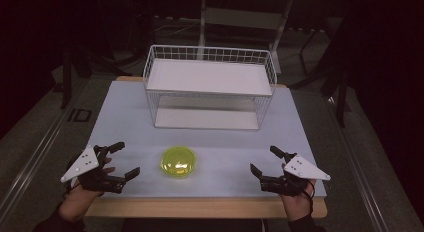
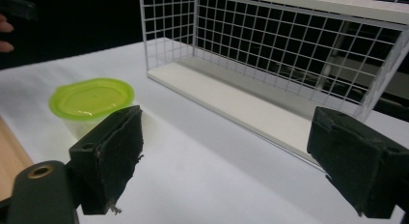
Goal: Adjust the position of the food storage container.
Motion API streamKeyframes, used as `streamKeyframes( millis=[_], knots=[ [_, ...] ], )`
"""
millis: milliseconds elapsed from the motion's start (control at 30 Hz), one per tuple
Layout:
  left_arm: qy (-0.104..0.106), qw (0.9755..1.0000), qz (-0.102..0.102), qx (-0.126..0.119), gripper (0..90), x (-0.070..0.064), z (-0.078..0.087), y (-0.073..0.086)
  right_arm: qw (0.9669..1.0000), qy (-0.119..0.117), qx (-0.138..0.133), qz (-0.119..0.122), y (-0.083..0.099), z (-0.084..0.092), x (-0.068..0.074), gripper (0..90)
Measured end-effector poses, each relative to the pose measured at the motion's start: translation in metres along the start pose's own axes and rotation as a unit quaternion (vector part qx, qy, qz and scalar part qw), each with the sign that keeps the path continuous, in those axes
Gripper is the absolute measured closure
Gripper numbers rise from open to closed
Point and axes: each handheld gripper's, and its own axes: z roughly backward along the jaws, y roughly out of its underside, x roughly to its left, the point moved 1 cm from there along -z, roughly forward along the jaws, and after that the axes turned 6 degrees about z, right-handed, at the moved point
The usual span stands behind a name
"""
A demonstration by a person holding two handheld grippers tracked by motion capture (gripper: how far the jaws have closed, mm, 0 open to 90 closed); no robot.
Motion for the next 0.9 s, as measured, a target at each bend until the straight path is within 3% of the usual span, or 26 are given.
streamKeyframes(
  millis=[133, 267, 333, 400, 567, 667, 767, 800, 900],
  knots=[
    [0.003, 0.9994, 0.016, -0.032, 5.0, -0.001, 0.002, -0.004, 1.0000, 0.004, -0.005, 0.004, -0.002, 0.001, 0.001, 12.2],
    [0.014, 0.9981, 0.051, -0.034, 5.1, -0.002, 0.005, -0.010, 1.0000, 0.005, -0.006, 0.002, -0.003, 0.001, 0.001, 12.0],
    [0.014, 0.9981, 0.051, -0.034, 5.1, -0.002, 0.005, -0.010, 1.0000, 0.006, -0.007, 0.002, -0.003, 0.001, 0.001, 12.0],
    [0.042, 0.9974, 0.044, -0.039, 5.1, -0.004, 0.006, -0.013, 0.9999, 0.007, -0.007, 0.001, -0.003, 0.002, 0.001, 12.0],
    [0.029, 0.9987, 0.035, -0.023, 8.1, -0.001, -0.001, -0.013, 0.9999, 0.010, -0.006, 0.002, -0.003, 0.002, 0.001, 11.9],
    [0.015, 0.9995, 0.022, -0.014, 20.5, 0.003, -0.004, -0.013, 0.9999, 0.010, -0.006, 0.001, -0.003, 0.002, 0.001, 12.0],
    [0.013, 0.9995, 0.028, -0.009, 38.3, 0.008, -0.007, -0.014, 0.9999, 0.011, -0.004, 0.003, -0.004, 0.001, 0.002, 11.9],
    [0.008, 0.9995, 0.032, 0.001, 49.5, 0.009, -0.009, -0.015, 0.9999, 0.009, -0.005, 0.004, -0.004, 0.001, 0.003, 12.0],
    [-0.007, 0.9988, 0.039, 0.030, 70.4, 0.011, -0.016, -0.013, 0.9999, 0.005, -0.005, 0.008, -0.004, 0.001, 0.004, 11.9]
  ],
)
